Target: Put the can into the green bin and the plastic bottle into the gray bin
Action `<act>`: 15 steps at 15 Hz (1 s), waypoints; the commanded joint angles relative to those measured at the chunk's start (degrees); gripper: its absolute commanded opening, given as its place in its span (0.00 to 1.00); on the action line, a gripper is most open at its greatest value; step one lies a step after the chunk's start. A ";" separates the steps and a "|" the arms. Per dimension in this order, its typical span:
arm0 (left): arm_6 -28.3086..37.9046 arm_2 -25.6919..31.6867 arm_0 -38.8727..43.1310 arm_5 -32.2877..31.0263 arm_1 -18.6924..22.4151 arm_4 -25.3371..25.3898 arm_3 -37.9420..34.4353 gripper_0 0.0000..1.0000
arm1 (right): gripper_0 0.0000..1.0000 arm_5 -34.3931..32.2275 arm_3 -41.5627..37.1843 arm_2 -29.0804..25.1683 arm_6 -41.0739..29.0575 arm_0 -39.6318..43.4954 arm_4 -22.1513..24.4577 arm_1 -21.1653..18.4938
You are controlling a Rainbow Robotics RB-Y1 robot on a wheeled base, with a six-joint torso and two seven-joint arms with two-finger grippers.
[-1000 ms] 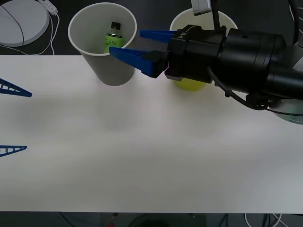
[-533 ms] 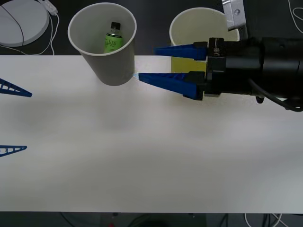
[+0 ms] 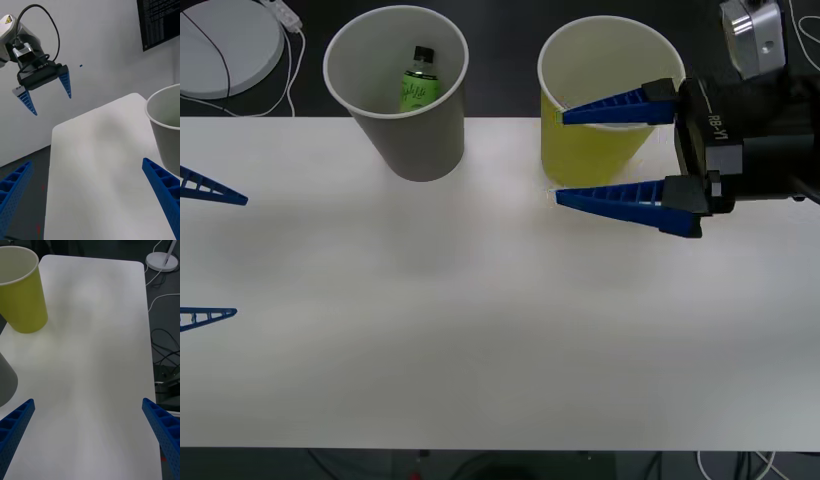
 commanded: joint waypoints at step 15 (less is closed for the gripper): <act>0.00 0.00 0.00 0.00 0.00 0.00 0.00 1.00 | 1.00 -27.50 -6.37 -55.75 -18.00 41.83 23.99 6.62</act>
